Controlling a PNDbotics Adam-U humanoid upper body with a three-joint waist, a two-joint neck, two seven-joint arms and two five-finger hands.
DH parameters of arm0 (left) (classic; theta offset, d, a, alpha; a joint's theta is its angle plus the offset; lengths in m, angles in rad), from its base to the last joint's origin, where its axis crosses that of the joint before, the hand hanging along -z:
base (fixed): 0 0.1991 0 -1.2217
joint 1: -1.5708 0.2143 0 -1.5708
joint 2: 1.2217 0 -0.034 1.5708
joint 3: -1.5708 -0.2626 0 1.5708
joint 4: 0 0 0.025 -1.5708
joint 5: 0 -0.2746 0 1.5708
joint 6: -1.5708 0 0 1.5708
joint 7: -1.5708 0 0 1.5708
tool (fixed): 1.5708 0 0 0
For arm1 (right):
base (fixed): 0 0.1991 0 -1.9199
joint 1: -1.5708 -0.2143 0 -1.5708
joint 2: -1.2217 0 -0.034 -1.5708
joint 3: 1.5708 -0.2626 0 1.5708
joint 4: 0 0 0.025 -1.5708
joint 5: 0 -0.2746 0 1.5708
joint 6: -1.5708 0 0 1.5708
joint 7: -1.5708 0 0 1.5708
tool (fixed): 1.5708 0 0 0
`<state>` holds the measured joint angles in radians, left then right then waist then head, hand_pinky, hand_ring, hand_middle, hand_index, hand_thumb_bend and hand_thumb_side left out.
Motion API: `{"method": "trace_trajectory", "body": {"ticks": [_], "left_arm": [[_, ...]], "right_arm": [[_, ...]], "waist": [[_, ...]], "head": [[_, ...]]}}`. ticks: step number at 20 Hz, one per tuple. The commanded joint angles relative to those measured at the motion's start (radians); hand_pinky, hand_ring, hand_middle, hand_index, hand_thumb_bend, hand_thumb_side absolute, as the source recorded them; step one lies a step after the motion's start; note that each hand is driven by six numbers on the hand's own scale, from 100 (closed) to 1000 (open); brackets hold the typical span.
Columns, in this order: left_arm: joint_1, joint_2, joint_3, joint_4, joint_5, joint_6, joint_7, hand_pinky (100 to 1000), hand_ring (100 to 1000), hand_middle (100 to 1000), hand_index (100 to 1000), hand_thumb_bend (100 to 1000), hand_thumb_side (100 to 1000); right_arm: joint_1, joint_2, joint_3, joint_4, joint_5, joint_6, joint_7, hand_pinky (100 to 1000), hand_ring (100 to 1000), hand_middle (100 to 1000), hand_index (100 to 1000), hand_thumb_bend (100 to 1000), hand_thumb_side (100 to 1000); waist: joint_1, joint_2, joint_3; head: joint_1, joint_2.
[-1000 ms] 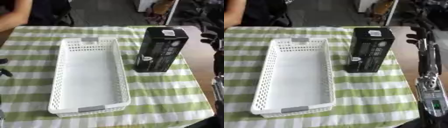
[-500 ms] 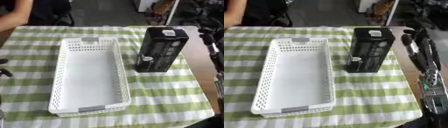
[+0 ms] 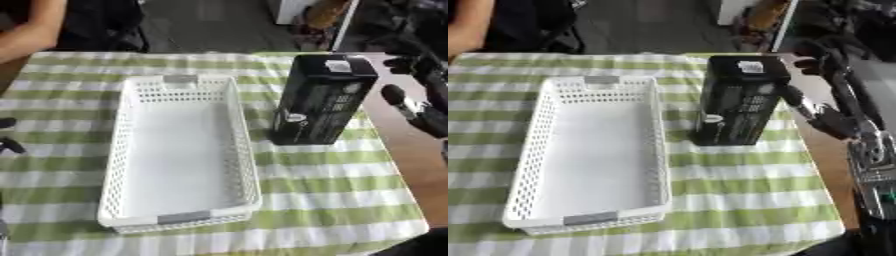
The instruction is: Pick up objects on the table and place them in the box.
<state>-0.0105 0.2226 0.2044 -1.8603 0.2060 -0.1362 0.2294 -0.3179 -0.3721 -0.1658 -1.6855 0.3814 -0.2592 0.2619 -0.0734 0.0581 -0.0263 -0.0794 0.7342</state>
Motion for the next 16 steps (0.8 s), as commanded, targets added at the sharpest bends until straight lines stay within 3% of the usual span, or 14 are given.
{"method": "trace_trajectory", "body": {"ticks": [1, 16], "left_arm": [[-0.003, 0.010, 0.001, -0.016, -0.006, -0.002, -0.005, 312, 571, 708, 655, 100, 1000], [0.001, 0.016, -0.003, -0.013, -0.008, -0.001, -0.011, 312, 573, 708, 654, 100, 1000]], "right_arm": [[-0.032, -0.063, -0.001, 0.002, 0.006, -0.019, 0.028, 823, 819, 851, 979, 710, 785], [-0.189, -0.298, 0.067, 0.149, 0.003, -0.150, 0.139, 916, 888, 893, 985, 754, 719]], "waist": [[0.000, -0.014, 0.002], [-0.010, -0.026, 0.011]], "head": [[0.001, -0.004], [0.011, -0.002]]}}
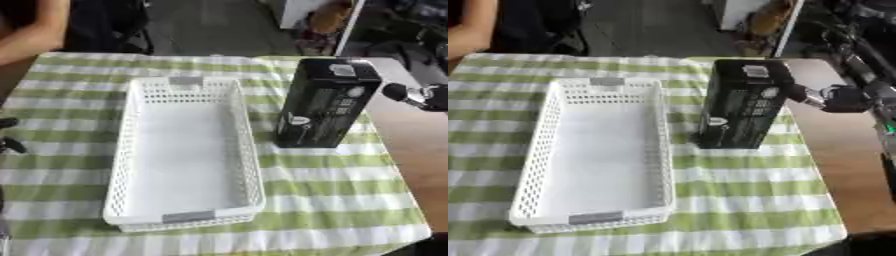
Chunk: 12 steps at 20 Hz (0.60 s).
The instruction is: Pick up objects on the table and place them in the box.
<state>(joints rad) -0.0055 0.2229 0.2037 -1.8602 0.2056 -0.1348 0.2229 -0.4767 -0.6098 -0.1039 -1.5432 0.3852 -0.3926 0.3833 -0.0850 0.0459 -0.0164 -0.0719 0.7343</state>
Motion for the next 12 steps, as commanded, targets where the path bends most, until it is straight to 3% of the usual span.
{"method": "trace_trajectory", "body": {"ticks": [1, 12], "left_arm": [[-0.004, 0.016, -0.003, -0.013, -0.007, -0.002, -0.005, 312, 573, 708, 654, 100, 1000], [-0.003, 0.018, -0.005, -0.012, -0.007, -0.002, -0.008, 312, 573, 708, 653, 100, 1000]], "right_arm": [[-0.039, -0.070, 0.012, 0.014, -0.003, -0.023, 0.028, 916, 887, 892, 985, 754, 720], [-0.174, -0.101, 0.073, 0.134, -0.019, -0.065, 0.128, 925, 892, 895, 978, 757, 687]], "waist": [[0.001, -0.014, 0.002], [0.001, -0.017, 0.006]], "head": [[0.003, -0.001], [0.000, 0.000]]}}
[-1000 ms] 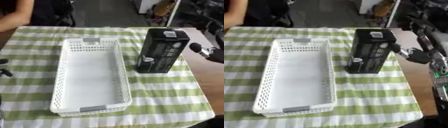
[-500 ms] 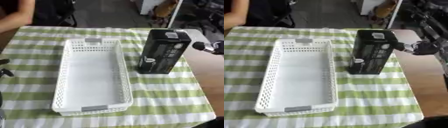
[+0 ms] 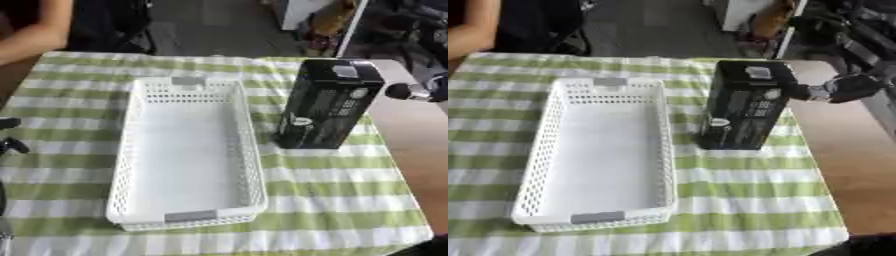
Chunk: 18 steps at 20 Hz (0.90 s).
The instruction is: Pick up objects on the table and place them in the box.
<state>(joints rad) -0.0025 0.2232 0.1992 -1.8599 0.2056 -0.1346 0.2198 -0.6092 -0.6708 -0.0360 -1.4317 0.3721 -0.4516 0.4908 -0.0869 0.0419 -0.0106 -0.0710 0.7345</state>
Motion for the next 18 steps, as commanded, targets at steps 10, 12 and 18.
{"method": "trace_trajectory", "body": {"ticks": [10, 12, 18], "left_arm": [[-0.006, 0.018, -0.001, -0.011, -0.007, -0.003, -0.006, 312, 574, 708, 652, 100, 1000], [-0.006, 0.018, -0.001, -0.012, -0.007, -0.003, -0.006, 312, 574, 708, 652, 100, 1000], [-0.006, 0.018, -0.001, -0.012, -0.006, -0.003, -0.007, 312, 574, 708, 651, 100, 1000]], "right_arm": [[-0.143, 0.003, 0.033, 0.139, -0.010, -0.030, 0.075, 924, 885, 887, 974, 753, 675], [-0.163, 0.006, 0.039, 0.163, -0.010, -0.034, 0.087, 924, 885, 886, 973, 753, 672], [-0.200, 0.020, 0.052, 0.220, -0.007, -0.047, 0.111, 926, 882, 884, 973, 751, 665]], "waist": [[0.004, -0.010, 0.003], [0.004, -0.009, 0.003], [0.004, -0.009, 0.004]], "head": [[-0.006, -0.001], [-0.006, -0.001], [-0.007, -0.001]]}}
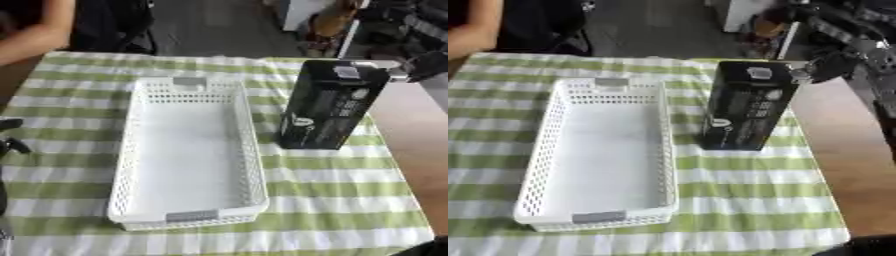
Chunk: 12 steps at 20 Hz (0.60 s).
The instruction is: Pick up objects on the table and place them in the box.
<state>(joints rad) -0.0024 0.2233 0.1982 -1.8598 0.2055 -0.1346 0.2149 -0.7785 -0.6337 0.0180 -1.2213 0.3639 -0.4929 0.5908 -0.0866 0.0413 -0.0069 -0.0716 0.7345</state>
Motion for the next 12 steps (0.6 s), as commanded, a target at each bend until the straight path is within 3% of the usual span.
{"method": "trace_trajectory", "body": {"ticks": [1, 12], "left_arm": [[-0.006, 0.018, 0.000, -0.012, -0.006, -0.003, -0.002, 312, 574, 708, 651, 100, 1000], [-0.006, 0.018, -0.001, -0.012, -0.005, -0.004, -0.008, 313, 575, 709, 651, 100, 1000]], "right_arm": [[-0.036, -0.015, 0.000, 0.018, 0.003, -0.007, 0.015, 927, 882, 884, 971, 749, 661], [-0.083, 0.009, 0.021, 0.104, 0.036, -0.030, 0.046, 927, 884, 883, 971, 739, 629]], "waist": [[0.004, -0.008, 0.001], [0.005, -0.006, 0.003]], "head": [[-0.006, -0.002], [-0.004, -0.004]]}}
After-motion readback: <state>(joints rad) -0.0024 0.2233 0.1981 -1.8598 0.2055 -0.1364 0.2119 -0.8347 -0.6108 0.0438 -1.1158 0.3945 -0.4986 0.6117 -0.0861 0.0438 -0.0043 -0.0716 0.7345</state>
